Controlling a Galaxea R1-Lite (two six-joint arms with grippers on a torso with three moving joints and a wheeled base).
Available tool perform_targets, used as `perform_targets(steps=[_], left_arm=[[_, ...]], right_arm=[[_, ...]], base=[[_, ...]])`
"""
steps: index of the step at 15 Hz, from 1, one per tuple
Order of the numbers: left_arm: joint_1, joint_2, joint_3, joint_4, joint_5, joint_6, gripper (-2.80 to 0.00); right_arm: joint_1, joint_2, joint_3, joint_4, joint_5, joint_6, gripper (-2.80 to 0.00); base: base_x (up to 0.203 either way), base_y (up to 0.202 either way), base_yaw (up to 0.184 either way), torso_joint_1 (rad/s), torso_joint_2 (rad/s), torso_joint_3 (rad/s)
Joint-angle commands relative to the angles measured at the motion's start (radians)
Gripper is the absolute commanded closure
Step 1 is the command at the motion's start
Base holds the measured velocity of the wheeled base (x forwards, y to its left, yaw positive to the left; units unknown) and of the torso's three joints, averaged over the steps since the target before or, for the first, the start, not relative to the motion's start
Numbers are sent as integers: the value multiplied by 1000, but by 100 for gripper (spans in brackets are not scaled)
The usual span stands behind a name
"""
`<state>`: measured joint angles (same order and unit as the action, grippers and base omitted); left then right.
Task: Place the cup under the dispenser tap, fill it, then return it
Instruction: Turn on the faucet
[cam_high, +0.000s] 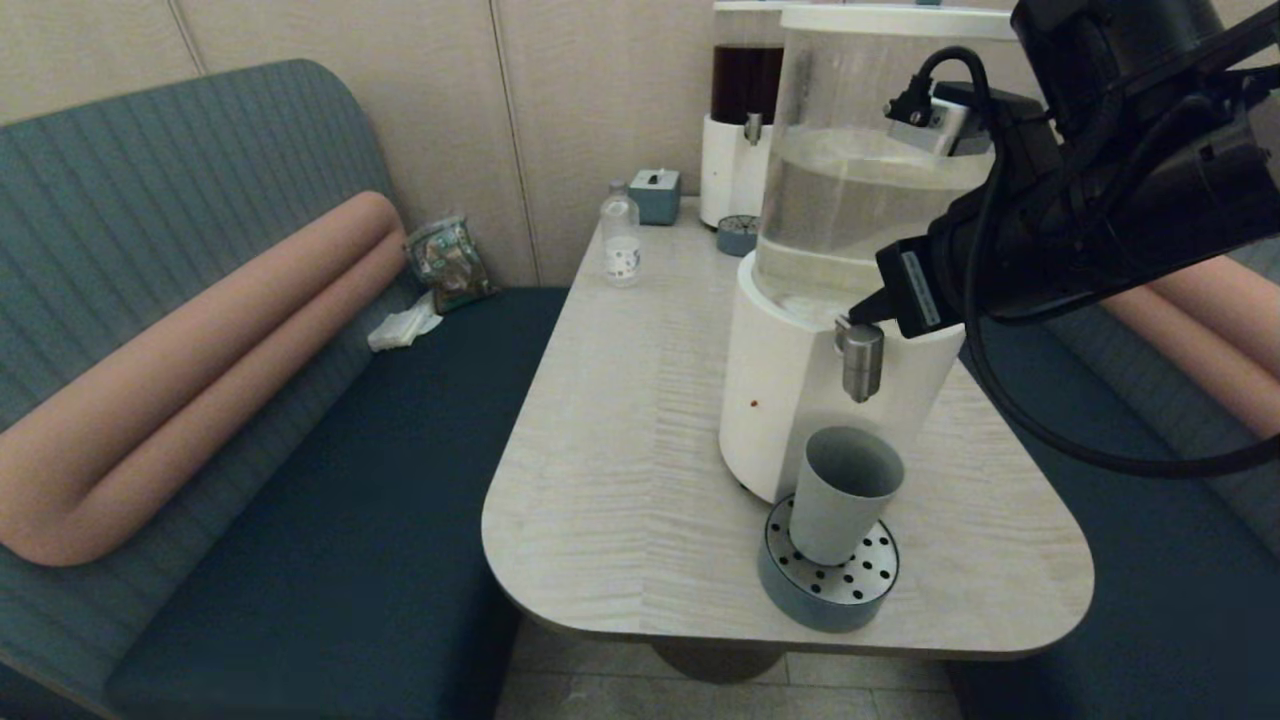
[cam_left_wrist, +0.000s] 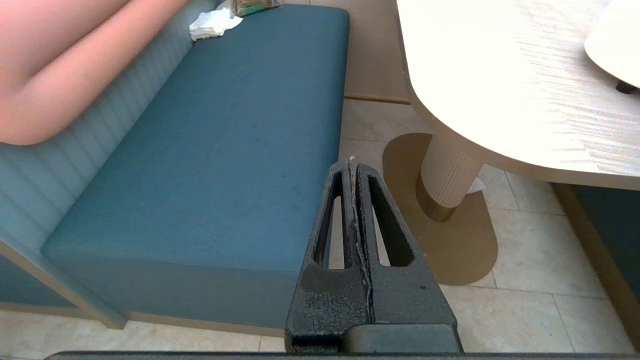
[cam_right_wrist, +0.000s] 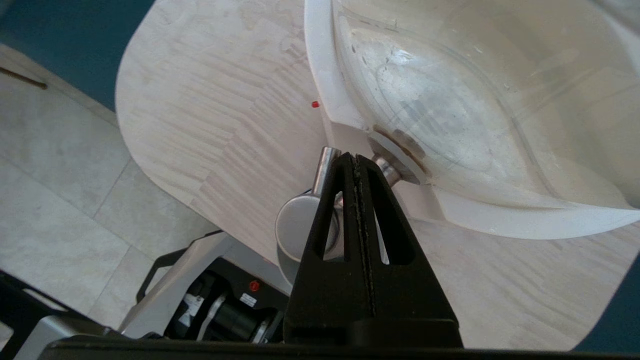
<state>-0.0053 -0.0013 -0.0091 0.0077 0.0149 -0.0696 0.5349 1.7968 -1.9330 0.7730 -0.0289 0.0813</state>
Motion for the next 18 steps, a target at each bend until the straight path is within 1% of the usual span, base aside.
perform_targets(steps=[1,6,12,14,18], left_arm=[[-1,1,1,0,0,-1,0],[-1,1,0,0,0,-1,0],[-1,0,0,0,0,-1,0],[1,1,0,0,0,-1,0],[1,1,0,0,0,-1,0]], right_arm=[[2,1,0,5,6,0,0],[0,3,1,9,49,-3,0],[-3,13,0,3,52,-20,0],[-2,16,0,5,70,-45,0],[-3,16,0,5,96,-49,0]], base=[[0,0,0,0,0,0],[0,0,0,0,0,0],[0,0,0,0,0,0],[0,0,0,0,0,0],[0,0,0,0,0,0]])
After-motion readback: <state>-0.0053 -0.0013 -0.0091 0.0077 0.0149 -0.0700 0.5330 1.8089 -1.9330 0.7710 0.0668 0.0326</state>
